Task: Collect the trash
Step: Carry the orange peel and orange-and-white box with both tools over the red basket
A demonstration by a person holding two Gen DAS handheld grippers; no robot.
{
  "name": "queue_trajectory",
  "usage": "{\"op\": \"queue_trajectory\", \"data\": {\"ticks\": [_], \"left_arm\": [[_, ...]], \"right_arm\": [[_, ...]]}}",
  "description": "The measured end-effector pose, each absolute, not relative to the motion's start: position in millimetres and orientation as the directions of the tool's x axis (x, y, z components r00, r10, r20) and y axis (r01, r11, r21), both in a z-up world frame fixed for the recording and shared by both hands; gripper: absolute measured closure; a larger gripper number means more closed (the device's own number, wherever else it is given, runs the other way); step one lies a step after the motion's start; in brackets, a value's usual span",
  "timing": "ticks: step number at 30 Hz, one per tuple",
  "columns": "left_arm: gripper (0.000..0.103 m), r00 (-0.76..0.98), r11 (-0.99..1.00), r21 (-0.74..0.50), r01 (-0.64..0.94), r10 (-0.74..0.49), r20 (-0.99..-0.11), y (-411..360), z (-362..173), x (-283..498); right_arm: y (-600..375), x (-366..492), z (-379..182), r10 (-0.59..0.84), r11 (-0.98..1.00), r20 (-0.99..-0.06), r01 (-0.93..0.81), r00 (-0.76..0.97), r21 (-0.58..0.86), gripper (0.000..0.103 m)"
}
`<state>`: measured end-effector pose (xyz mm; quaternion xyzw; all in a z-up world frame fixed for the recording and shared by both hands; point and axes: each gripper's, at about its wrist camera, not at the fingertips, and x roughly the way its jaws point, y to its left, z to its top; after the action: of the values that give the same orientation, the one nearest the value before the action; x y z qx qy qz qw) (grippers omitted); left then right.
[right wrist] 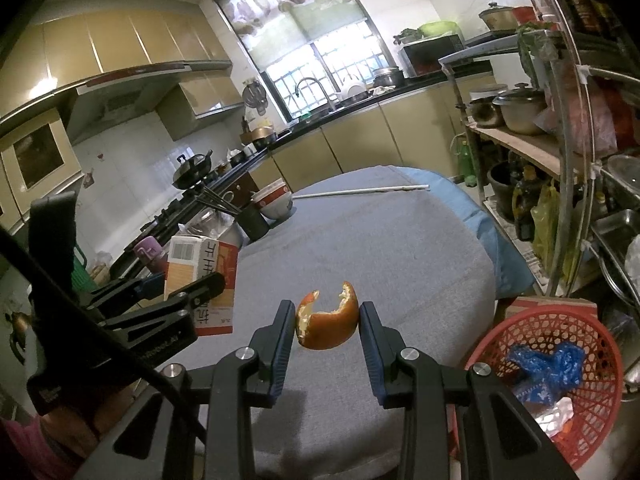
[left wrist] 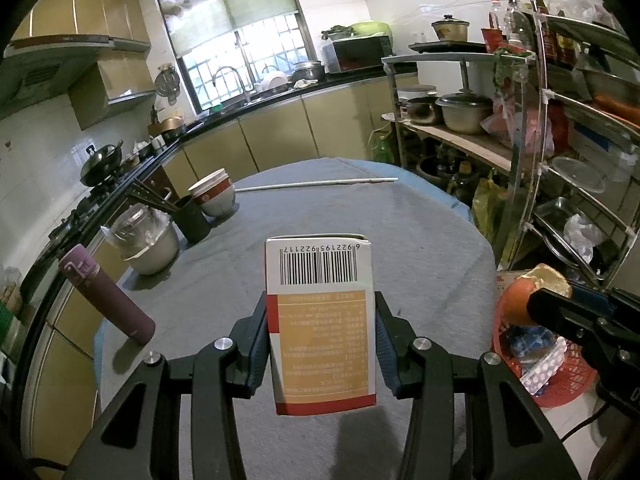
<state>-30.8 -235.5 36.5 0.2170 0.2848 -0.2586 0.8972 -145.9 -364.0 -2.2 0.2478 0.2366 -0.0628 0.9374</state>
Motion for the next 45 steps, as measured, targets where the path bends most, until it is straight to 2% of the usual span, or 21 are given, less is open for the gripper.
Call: {"op": "queue_trajectory", "data": {"ticks": [45], "left_arm": [[0.055, 0.686, 0.708, 0.284, 0.646, -0.376, -0.622, -272, 39, -60]], "right_arm": [[-388, -188, 3, -0.051, 0.83, -0.438, 0.282, 0.897, 0.482, 0.068]]}}
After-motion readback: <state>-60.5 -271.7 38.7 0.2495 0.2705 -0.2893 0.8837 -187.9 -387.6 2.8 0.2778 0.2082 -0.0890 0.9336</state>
